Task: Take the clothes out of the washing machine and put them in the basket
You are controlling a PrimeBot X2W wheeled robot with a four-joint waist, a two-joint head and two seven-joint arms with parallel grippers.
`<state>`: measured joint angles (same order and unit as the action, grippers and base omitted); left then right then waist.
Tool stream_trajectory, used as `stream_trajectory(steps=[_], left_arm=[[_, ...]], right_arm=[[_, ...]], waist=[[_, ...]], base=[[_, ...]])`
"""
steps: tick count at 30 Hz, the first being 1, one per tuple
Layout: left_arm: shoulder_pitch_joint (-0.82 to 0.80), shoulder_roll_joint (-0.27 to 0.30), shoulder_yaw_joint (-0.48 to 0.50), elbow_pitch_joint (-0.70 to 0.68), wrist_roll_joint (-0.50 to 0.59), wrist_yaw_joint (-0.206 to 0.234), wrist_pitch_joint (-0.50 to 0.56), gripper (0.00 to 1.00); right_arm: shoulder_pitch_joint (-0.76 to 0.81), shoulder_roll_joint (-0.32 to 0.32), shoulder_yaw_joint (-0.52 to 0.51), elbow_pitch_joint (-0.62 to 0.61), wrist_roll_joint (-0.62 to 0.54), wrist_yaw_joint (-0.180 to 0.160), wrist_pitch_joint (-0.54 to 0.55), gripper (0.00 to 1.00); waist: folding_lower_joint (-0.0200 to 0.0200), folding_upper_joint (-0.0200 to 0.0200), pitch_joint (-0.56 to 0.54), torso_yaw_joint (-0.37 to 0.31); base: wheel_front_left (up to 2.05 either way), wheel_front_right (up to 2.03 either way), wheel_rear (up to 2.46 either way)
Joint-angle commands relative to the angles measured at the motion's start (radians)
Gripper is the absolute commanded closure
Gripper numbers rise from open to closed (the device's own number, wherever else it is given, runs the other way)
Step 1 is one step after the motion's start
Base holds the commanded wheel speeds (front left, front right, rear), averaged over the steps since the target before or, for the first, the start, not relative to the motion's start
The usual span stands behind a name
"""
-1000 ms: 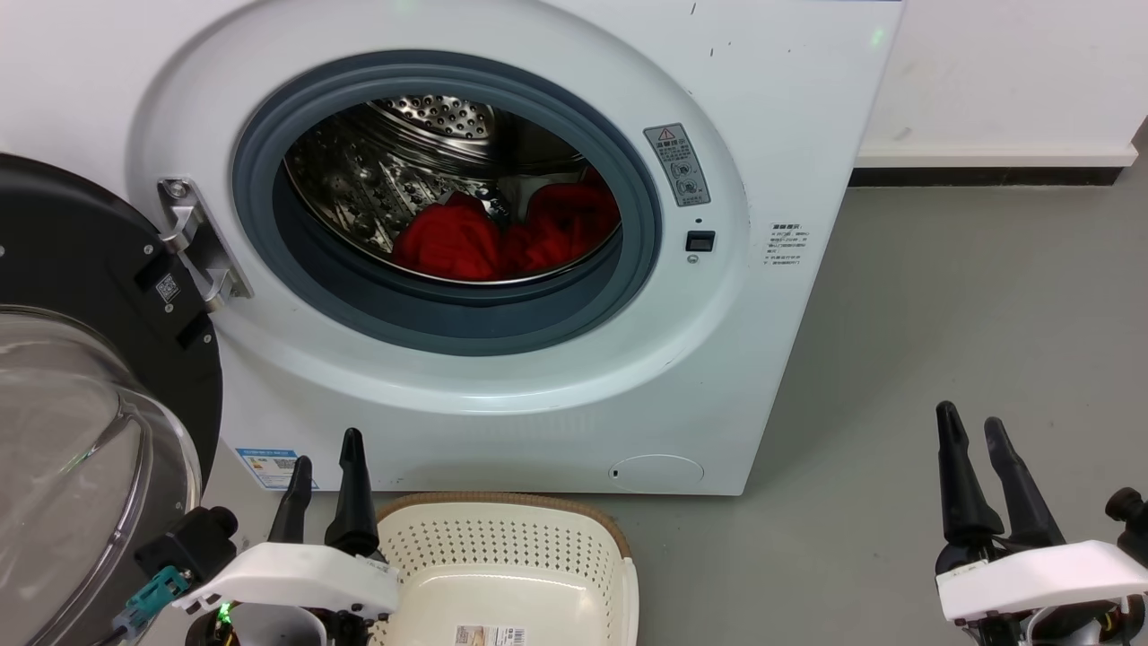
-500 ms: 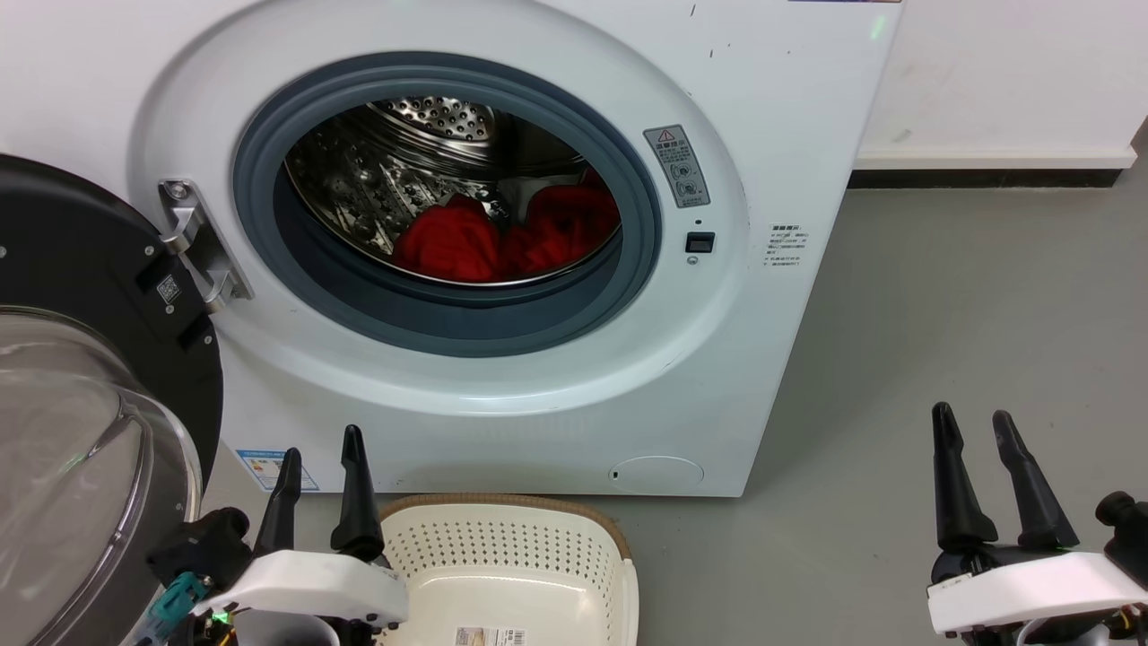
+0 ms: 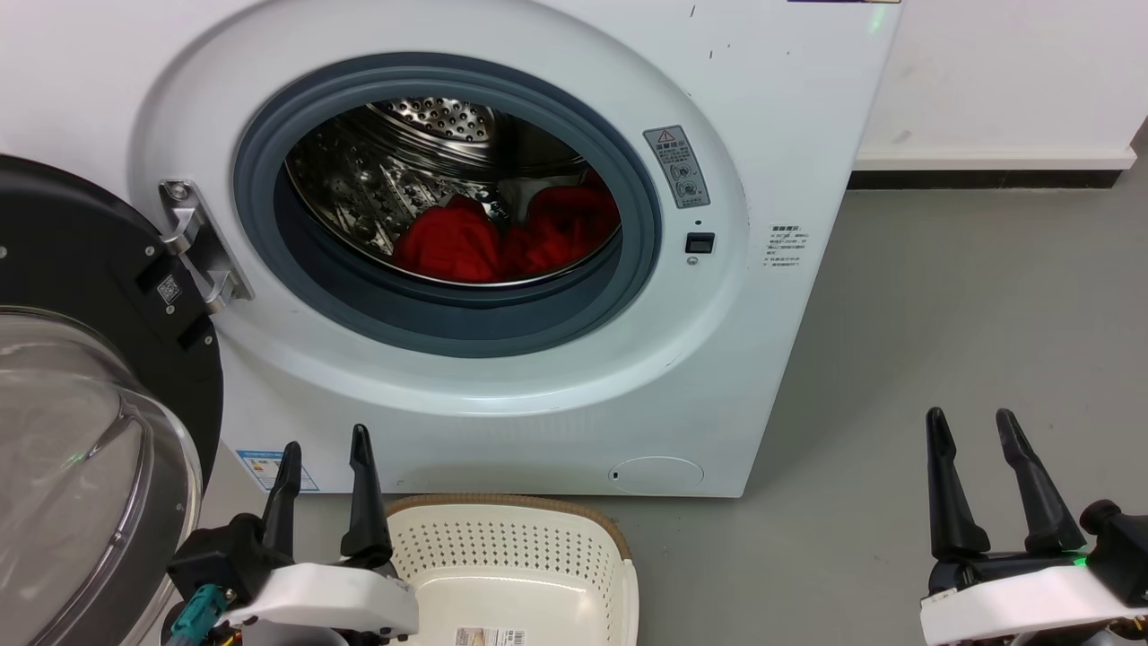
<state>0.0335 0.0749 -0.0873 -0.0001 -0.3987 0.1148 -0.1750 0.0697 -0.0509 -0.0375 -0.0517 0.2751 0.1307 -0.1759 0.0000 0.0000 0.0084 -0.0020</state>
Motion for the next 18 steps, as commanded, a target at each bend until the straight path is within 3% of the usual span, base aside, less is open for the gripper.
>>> stream_trajectory(steps=[1,18], left_arm=[[0.002,-0.003,0.002,-0.014,0.029,-0.003,-0.01,0.0],[0.03,-0.018,0.014,-0.011,0.184,-0.007,-0.05,0.0]], right_arm=[[0.008,0.001,0.002,-0.016,-0.03,0.0,-0.009,0.0],[0.035,0.001,0.009,-0.032,-0.169,0.0,-0.049,0.0]], waist=[[0.0,0.0,0.0,0.0],[0.0,0.0,0.004,-0.005]], base=[[0.0,0.0,0.0],[0.0,0.0,0.0]])
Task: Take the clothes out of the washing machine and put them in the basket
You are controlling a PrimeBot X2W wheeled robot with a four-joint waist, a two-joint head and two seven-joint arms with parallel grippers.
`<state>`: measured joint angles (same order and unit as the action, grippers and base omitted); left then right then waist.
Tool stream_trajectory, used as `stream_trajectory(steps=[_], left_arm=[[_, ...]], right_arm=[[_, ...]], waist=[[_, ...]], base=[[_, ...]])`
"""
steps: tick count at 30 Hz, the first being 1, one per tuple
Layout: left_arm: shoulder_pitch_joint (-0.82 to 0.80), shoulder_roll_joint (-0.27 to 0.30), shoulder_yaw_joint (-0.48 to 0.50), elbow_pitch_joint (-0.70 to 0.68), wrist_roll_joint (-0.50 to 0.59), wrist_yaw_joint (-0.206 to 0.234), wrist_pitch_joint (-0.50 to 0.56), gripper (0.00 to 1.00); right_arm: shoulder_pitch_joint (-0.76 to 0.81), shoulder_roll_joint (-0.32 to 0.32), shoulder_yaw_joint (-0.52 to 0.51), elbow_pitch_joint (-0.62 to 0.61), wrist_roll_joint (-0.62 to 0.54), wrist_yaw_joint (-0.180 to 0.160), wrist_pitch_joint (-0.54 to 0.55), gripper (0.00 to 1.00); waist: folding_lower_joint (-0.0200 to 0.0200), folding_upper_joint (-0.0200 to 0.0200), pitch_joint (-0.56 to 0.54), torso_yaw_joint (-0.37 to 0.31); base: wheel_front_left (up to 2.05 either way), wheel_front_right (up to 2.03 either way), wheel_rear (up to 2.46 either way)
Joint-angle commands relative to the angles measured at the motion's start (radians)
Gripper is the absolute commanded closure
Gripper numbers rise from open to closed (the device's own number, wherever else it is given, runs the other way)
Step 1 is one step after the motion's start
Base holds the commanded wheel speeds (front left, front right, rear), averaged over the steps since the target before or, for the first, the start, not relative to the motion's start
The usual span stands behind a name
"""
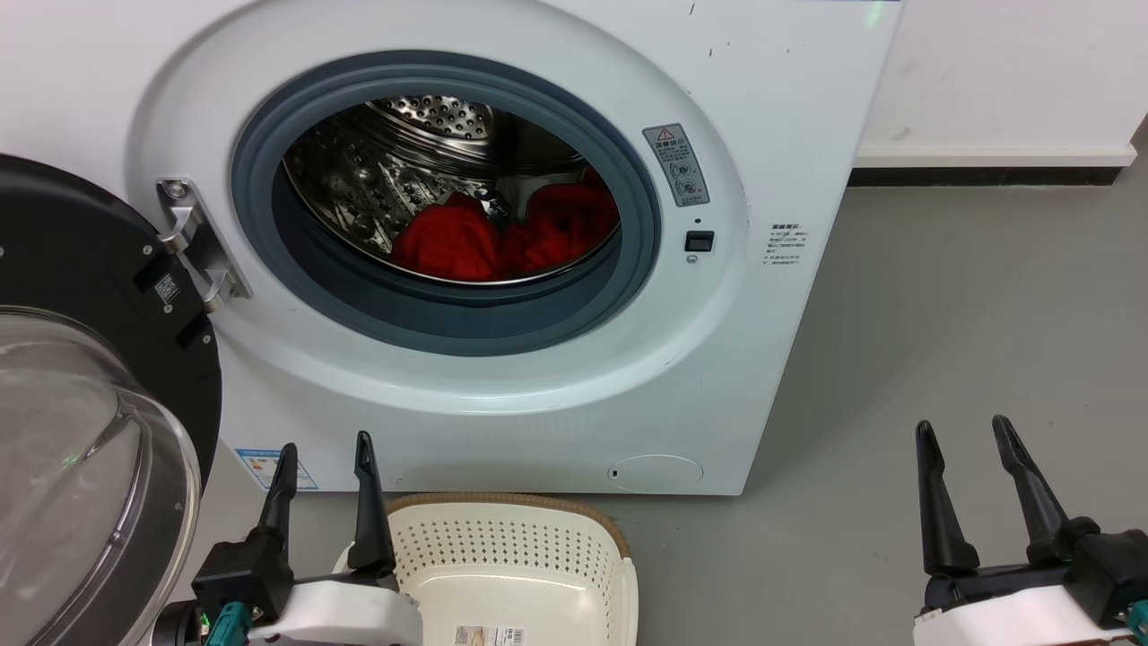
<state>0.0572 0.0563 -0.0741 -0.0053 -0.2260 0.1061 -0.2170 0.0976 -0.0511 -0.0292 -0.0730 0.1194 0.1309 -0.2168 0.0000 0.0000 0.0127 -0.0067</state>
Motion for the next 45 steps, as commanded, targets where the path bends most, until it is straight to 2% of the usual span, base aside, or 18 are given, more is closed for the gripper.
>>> stream_trajectory(steps=[1,23,39,45], left_arm=[[0.007,0.0,0.002,-0.005,0.02,0.002,-0.01,0.0],[0.028,-0.006,-0.008,-0.008,0.171,0.014,-0.05,0.0],[0.027,-0.007,-0.009,0.011,0.155,0.018,-0.05,0.0],[-0.023,-0.007,-0.008,0.046,0.146,0.003,-0.049,0.0]], right_arm=[[0.007,0.001,0.001,-0.012,-0.02,0.0,-0.011,0.0],[0.038,0.002,0.001,-0.017,-0.157,0.0,-0.05,0.0],[0.035,0.002,-0.002,0.004,-0.13,0.0,-0.049,0.0],[0.024,0.002,-0.003,-0.001,-0.122,0.0,-0.049,0.0]], waist=[[0.0,0.0,0.0,0.0],[0.0,0.0,0.001,-0.001],[0.0,0.0,0.0,-0.004],[0.0,0.0,0.014,-0.002]], base=[[0.0,0.0,0.0],[0.0,0.0,0.0],[0.0,0.0,0.0],[0.0,0.0,0.0]])
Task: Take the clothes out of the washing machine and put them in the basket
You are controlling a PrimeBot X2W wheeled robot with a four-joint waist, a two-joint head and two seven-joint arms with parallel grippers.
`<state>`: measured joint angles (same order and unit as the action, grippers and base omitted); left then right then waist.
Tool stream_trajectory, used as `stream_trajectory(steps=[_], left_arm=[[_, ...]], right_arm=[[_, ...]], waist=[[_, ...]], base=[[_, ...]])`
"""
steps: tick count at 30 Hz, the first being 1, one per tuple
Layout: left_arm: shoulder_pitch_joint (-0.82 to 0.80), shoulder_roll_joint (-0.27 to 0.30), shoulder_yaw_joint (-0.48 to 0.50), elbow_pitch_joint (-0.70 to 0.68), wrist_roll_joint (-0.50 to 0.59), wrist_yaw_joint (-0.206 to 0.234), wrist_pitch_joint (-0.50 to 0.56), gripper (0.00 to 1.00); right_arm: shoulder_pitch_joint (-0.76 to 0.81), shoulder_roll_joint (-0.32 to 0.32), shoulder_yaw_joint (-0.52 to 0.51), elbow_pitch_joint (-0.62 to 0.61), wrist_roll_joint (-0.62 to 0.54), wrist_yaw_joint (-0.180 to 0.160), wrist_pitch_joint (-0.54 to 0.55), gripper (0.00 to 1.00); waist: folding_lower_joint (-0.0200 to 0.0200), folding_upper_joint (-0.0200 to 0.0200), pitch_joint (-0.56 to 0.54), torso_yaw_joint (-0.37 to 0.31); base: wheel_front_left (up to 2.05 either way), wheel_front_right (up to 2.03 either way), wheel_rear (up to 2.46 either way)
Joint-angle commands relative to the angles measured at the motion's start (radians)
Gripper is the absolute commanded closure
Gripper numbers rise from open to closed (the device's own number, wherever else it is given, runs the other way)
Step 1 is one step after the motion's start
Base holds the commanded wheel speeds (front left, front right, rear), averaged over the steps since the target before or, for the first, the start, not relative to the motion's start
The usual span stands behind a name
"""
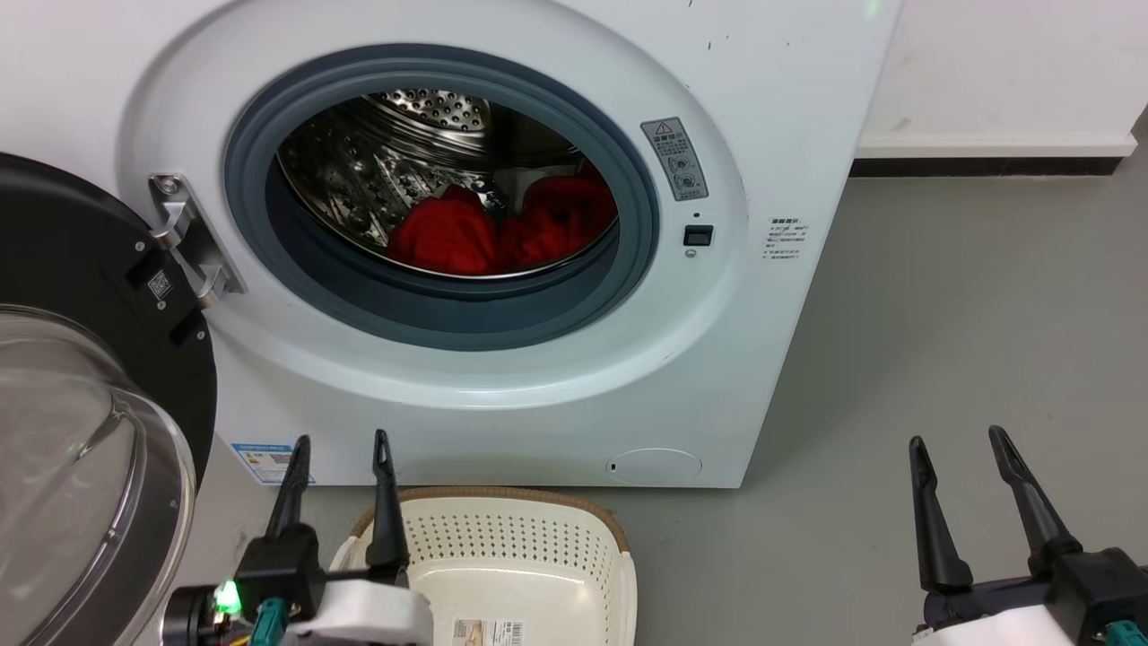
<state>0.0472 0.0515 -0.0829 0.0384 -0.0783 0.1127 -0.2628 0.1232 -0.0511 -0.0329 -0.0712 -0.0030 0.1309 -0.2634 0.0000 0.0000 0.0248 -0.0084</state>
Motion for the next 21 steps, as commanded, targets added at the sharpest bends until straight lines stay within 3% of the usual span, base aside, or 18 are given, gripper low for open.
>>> stream_trajectory(steps=[1,11,21], left_arm=[[-0.028,-0.002,0.0,0.019,-0.01,-0.013,-0.003,0.0],[-0.294,0.029,0.015,0.291,0.023,-0.111,-0.003,0.0],[-0.652,0.124,0.046,0.613,0.048,-0.126,-0.003,0.0]], right_arm=[[-0.004,0.002,0.003,-0.003,0.001,0.0,-0.002,0.0],[-0.063,0.002,0.029,-0.015,-0.003,0.0,-0.002,0.0],[-0.15,0.002,0.045,-0.028,0.018,0.0,-0.002,0.0]], waist=[[0.0,0.0,0.005,-0.001],[0.0,0.0,0.099,-0.054],[0.0,0.0,0.271,-0.146]], base=[[0.0,0.0,0.0],[0.0,0.0,0.0],[0.0,0.0,0.0]])
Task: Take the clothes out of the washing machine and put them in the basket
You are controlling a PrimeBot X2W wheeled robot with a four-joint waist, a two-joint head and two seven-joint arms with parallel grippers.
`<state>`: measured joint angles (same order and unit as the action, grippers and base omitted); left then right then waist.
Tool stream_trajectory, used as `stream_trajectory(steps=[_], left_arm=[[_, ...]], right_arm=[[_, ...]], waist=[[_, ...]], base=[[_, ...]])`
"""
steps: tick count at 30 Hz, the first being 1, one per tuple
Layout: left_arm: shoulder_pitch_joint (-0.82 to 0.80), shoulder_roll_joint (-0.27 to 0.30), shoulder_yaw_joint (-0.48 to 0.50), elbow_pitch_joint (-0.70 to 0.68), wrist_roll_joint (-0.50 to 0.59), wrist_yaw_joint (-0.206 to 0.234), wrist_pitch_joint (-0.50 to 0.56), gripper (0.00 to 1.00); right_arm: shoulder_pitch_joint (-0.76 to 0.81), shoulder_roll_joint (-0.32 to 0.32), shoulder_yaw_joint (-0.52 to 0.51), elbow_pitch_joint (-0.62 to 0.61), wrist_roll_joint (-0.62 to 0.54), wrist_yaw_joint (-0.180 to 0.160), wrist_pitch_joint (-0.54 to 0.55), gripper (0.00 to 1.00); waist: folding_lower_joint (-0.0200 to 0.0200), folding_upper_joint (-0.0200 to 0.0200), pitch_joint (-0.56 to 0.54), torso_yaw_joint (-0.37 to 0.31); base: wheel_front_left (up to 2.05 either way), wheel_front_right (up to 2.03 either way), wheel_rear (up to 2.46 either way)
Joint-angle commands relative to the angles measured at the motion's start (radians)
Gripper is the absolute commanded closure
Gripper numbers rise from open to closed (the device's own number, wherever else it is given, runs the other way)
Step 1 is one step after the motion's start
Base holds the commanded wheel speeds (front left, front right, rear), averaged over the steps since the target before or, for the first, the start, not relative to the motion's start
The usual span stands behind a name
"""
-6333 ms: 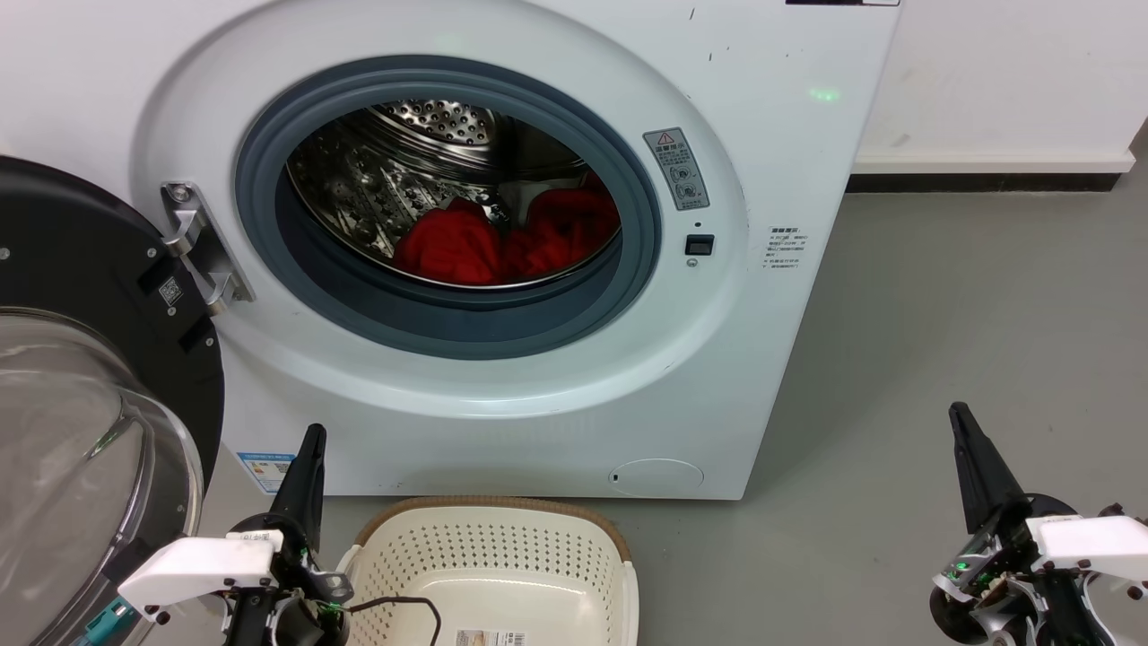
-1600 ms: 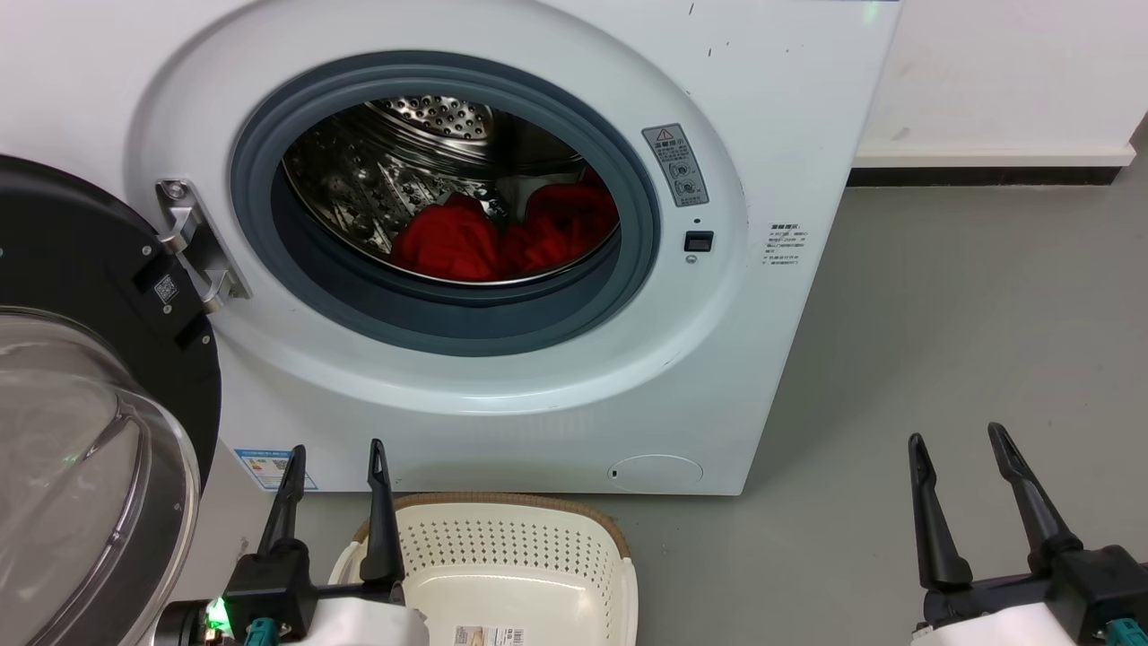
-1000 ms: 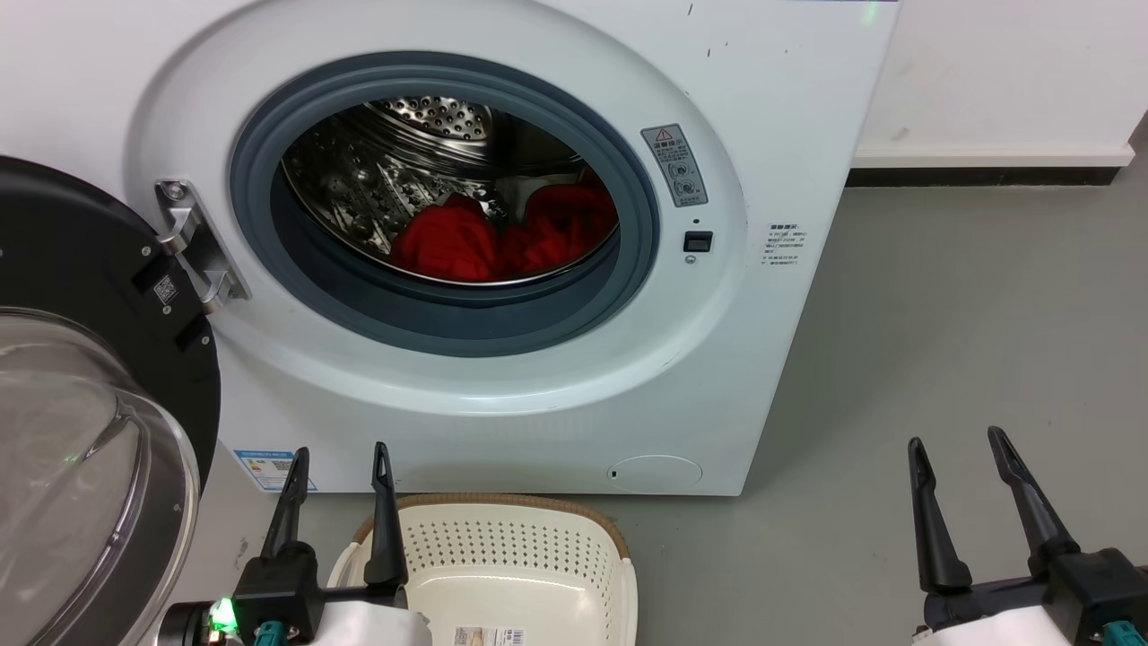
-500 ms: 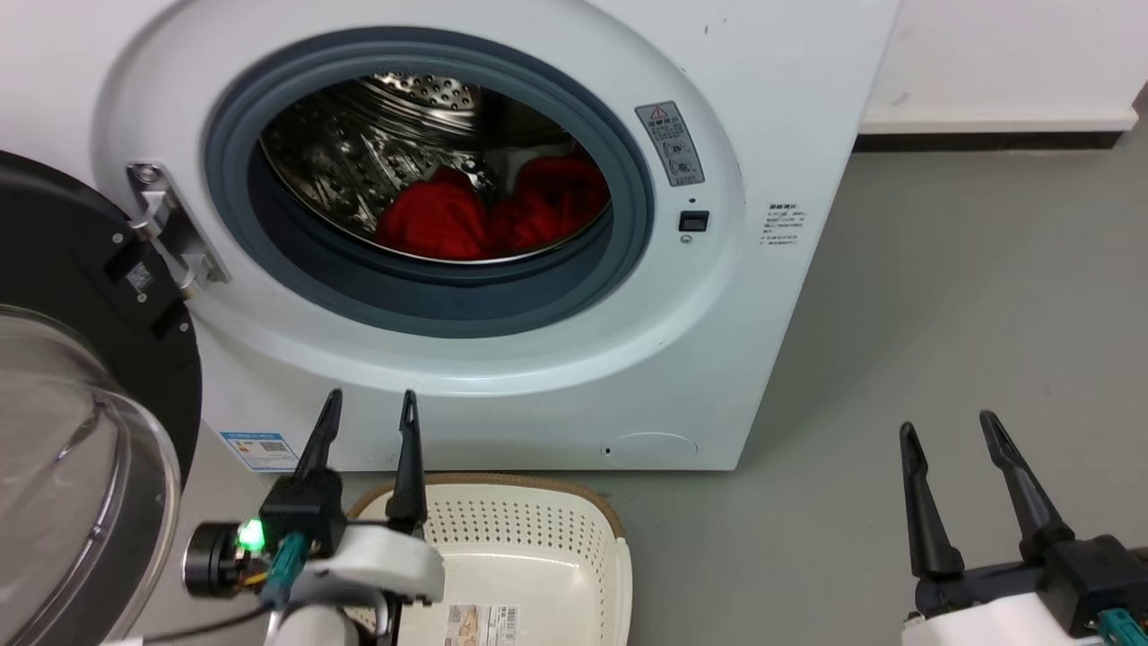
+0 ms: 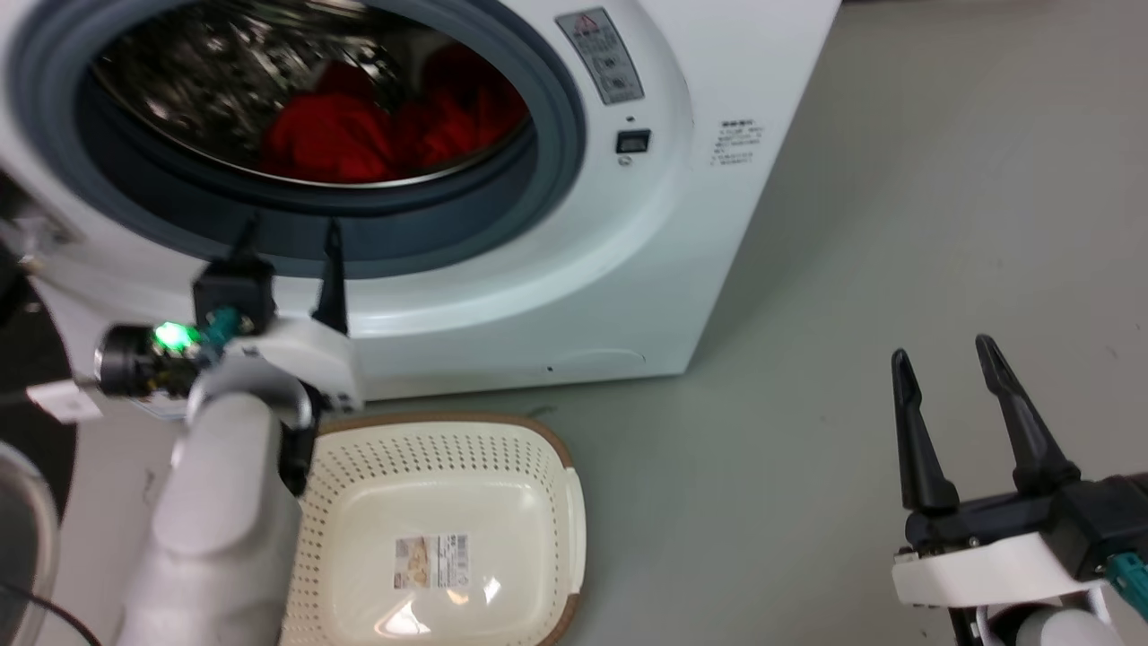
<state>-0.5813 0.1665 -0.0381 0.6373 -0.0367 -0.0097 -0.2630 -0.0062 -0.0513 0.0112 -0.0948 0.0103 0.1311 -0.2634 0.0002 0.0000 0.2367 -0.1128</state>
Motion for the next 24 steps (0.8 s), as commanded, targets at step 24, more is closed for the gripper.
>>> stream_trajectory(steps=[24], left_arm=[[-0.77,0.252,-0.075,0.524,0.082,-0.066,0.245,0.0]], right_arm=[[-0.221,0.002,0.014,-0.032,0.132,-0.001,-0.002,0.0]], waist=[[-0.0002,0.0,0.449,-0.194]], base=[[0.0,0.0,0.0]])
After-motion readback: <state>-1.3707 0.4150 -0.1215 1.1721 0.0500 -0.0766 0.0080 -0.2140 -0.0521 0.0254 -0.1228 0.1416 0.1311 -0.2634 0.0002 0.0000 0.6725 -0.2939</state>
